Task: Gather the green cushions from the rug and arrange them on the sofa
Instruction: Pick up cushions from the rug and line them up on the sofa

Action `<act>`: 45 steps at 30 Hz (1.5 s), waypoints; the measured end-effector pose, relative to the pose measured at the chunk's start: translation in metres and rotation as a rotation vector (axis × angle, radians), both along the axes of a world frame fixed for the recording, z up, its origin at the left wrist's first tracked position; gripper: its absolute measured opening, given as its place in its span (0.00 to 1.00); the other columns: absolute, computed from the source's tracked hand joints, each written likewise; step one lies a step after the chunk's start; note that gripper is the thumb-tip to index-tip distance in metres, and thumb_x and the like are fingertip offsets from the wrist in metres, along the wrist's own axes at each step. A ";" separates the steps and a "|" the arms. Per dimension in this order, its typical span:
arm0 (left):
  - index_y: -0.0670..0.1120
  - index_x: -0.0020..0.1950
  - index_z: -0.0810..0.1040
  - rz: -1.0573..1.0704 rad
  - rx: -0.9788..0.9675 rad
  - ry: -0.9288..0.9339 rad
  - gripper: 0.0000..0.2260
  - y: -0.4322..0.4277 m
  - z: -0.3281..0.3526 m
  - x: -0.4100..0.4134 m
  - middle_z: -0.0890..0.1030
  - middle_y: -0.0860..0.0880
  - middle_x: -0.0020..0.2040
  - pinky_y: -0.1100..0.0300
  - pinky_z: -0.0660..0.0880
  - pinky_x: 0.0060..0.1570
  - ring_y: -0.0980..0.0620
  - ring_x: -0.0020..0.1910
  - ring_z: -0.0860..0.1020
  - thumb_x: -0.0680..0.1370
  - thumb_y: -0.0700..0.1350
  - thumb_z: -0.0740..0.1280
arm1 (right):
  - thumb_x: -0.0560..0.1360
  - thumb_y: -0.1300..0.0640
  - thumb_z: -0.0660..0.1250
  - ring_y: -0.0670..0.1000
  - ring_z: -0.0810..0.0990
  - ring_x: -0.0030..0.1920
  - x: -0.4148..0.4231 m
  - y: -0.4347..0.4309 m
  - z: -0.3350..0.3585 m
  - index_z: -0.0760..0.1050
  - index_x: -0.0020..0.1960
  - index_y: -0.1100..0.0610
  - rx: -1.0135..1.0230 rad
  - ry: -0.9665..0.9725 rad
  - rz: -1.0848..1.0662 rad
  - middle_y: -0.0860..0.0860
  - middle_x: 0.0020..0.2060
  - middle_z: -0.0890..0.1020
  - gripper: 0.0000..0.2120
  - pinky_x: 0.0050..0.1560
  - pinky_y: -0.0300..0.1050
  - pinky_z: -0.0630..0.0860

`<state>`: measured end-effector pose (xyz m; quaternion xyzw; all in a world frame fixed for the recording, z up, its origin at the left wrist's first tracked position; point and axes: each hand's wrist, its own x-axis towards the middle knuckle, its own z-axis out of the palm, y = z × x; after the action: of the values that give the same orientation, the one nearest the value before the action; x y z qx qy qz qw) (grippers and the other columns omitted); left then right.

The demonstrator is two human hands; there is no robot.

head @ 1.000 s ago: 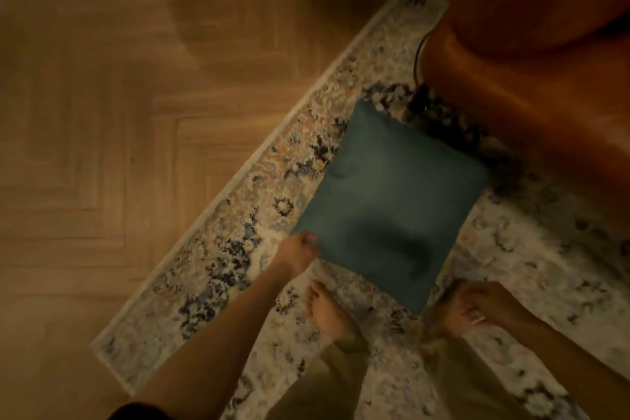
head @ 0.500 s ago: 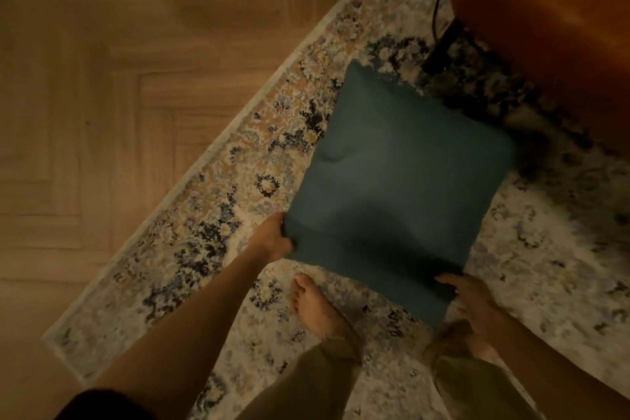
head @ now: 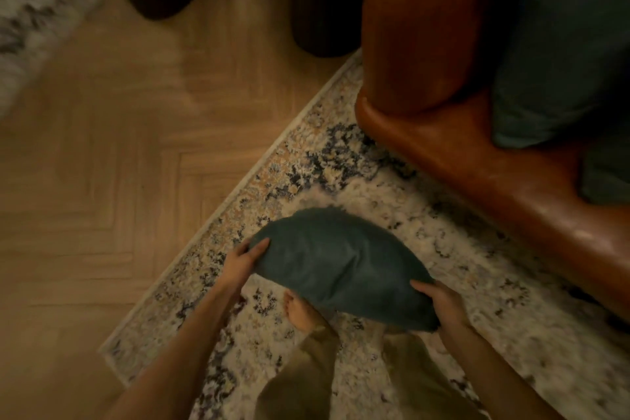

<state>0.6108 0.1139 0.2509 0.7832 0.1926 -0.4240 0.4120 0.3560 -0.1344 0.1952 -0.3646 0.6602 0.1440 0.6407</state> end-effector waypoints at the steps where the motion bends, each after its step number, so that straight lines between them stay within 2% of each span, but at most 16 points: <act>1: 0.45 0.56 0.77 -0.013 -0.012 -0.038 0.12 -0.011 0.024 -0.002 0.82 0.50 0.50 0.62 0.77 0.45 0.54 0.47 0.80 0.76 0.49 0.69 | 0.63 0.49 0.78 0.62 0.80 0.55 -0.007 -0.004 0.019 0.77 0.63 0.57 0.011 -0.021 -0.048 0.56 0.56 0.82 0.30 0.59 0.62 0.77; 5: 0.50 0.55 0.78 -0.201 0.011 -0.155 0.16 -0.046 0.101 -0.013 0.82 0.50 0.53 0.50 0.78 0.56 0.49 0.52 0.81 0.71 0.56 0.72 | 0.61 0.53 0.78 0.61 0.81 0.57 -0.039 -0.019 0.115 0.77 0.63 0.60 0.030 -0.140 -0.263 0.56 0.55 0.83 0.32 0.62 0.61 0.76; 7: 0.49 0.53 0.78 -0.288 0.096 -0.244 0.14 -0.055 0.132 -0.032 0.82 0.49 0.51 0.49 0.79 0.52 0.48 0.51 0.81 0.74 0.57 0.70 | 0.62 0.53 0.77 0.60 0.80 0.58 -0.066 -0.018 0.149 0.76 0.64 0.61 0.007 -0.159 -0.301 0.56 0.57 0.82 0.32 0.60 0.59 0.76; 10: 0.43 0.48 0.79 -0.348 0.242 -0.349 0.14 -0.067 0.177 -0.071 0.81 0.46 0.43 0.55 0.73 0.39 0.46 0.45 0.79 0.77 0.54 0.67 | 0.62 0.51 0.78 0.62 0.79 0.58 -0.094 -0.011 0.189 0.75 0.65 0.62 -0.104 -0.110 -0.312 0.59 0.60 0.81 0.35 0.60 0.60 0.76; 14: 0.39 0.39 0.76 -0.396 0.249 -0.362 0.20 -0.071 0.209 -0.095 0.78 0.42 0.34 0.49 0.73 0.36 0.41 0.37 0.78 0.77 0.56 0.64 | 0.74 0.58 0.72 0.65 0.78 0.59 -0.104 -0.017 0.240 0.76 0.62 0.67 -0.360 -0.044 -0.261 0.63 0.58 0.80 0.20 0.55 0.56 0.76; 16: 0.38 0.37 0.77 -0.473 0.242 -0.391 0.23 -0.080 0.222 -0.096 0.77 0.41 0.32 0.48 0.72 0.36 0.41 0.35 0.77 0.78 0.57 0.62 | 0.75 0.56 0.71 0.64 0.79 0.58 -0.109 -0.029 0.265 0.77 0.61 0.66 -0.475 0.006 -0.211 0.62 0.57 0.81 0.18 0.56 0.54 0.74; 18: 0.41 0.35 0.76 -0.514 0.186 -0.403 0.21 -0.091 0.235 -0.091 0.76 0.43 0.30 0.50 0.69 0.34 0.41 0.35 0.77 0.79 0.56 0.61 | 0.75 0.55 0.71 0.62 0.80 0.55 -0.112 -0.041 0.283 0.79 0.56 0.65 -0.566 0.014 -0.189 0.61 0.53 0.82 0.16 0.53 0.50 0.74; 20: 0.43 0.41 0.79 -0.530 0.090 -0.396 0.19 -0.102 0.249 -0.085 0.79 0.43 0.34 0.49 0.73 0.37 0.41 0.36 0.78 0.79 0.57 0.60 | 0.75 0.55 0.71 0.60 0.82 0.50 -0.117 -0.048 0.298 0.80 0.50 0.65 -0.660 0.009 -0.213 0.59 0.45 0.83 0.12 0.51 0.50 0.76; 22: 0.42 0.53 0.81 -0.503 0.024 -0.395 0.20 -0.111 0.256 -0.075 0.82 0.42 0.45 0.49 0.75 0.46 0.41 0.46 0.80 0.79 0.58 0.60 | 0.76 0.54 0.70 0.57 0.82 0.47 -0.120 -0.054 0.315 0.80 0.48 0.64 -0.739 0.005 -0.173 0.55 0.41 0.82 0.12 0.52 0.51 0.77; 24: 0.41 0.59 0.79 -0.469 -0.059 -0.396 0.21 -0.118 0.264 -0.067 0.81 0.43 0.54 0.50 0.73 0.53 0.41 0.55 0.78 0.79 0.57 0.62 | 0.76 0.52 0.69 0.56 0.81 0.46 -0.122 -0.055 0.331 0.81 0.48 0.63 -0.822 0.003 -0.145 0.54 0.41 0.82 0.12 0.48 0.47 0.75; 28: 0.43 0.63 0.76 -0.357 -0.321 -0.288 0.19 -0.134 0.282 -0.066 0.80 0.45 0.59 0.50 0.74 0.57 0.44 0.59 0.77 0.76 0.51 0.68 | 0.75 0.49 0.69 0.55 0.81 0.44 -0.120 -0.066 0.362 0.81 0.46 0.64 -0.908 0.036 -0.132 0.55 0.40 0.83 0.17 0.45 0.44 0.72; 31: 0.46 0.69 0.70 -0.348 -0.476 -0.221 0.25 -0.148 0.295 -0.075 0.76 0.50 0.63 0.56 0.73 0.55 0.50 0.61 0.74 0.74 0.49 0.71 | 0.75 0.49 0.70 0.54 0.81 0.43 -0.128 -0.084 0.392 0.81 0.45 0.65 -0.969 0.030 -0.159 0.57 0.40 0.83 0.16 0.46 0.49 0.75; 33: 0.48 0.71 0.67 -0.354 -0.567 -0.237 0.28 -0.162 0.307 -0.081 0.75 0.51 0.64 0.56 0.71 0.59 0.52 0.62 0.73 0.73 0.48 0.72 | 0.76 0.51 0.69 0.54 0.80 0.40 -0.134 -0.098 0.410 0.81 0.43 0.64 -1.002 0.002 -0.119 0.57 0.38 0.83 0.15 0.44 0.49 0.75; 40: 0.47 0.71 0.65 -0.466 -0.608 -0.296 0.33 -0.231 0.348 -0.109 0.73 0.51 0.64 0.58 0.69 0.61 0.52 0.64 0.72 0.70 0.50 0.74 | 0.72 0.48 0.73 0.58 0.84 0.42 -0.189 -0.151 0.435 0.82 0.40 0.61 -0.998 -0.029 -0.241 0.58 0.37 0.85 0.14 0.44 0.54 0.80; 43: 0.47 0.72 0.62 -0.524 -0.552 -0.403 0.35 -0.273 0.365 -0.142 0.71 0.51 0.66 0.58 0.68 0.62 0.52 0.63 0.70 0.70 0.52 0.75 | 0.74 0.52 0.72 0.53 0.80 0.38 -0.224 -0.174 0.453 0.79 0.38 0.59 -0.956 -0.080 -0.293 0.55 0.35 0.82 0.11 0.36 0.43 0.75; 45: 0.49 0.73 0.62 -0.567 -0.540 -0.459 0.38 -0.292 0.374 -0.150 0.71 0.50 0.68 0.55 0.69 0.66 0.51 0.66 0.71 0.68 0.56 0.75 | 0.74 0.54 0.72 0.54 0.80 0.41 -0.235 -0.190 0.459 0.81 0.46 0.63 -0.948 -0.118 -0.358 0.57 0.41 0.83 0.11 0.39 0.42 0.76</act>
<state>0.4610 -0.1781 0.6250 0.7433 -0.2431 -0.3706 0.5011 0.1206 -0.3240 0.6541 -0.5040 0.6676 -0.3041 0.4558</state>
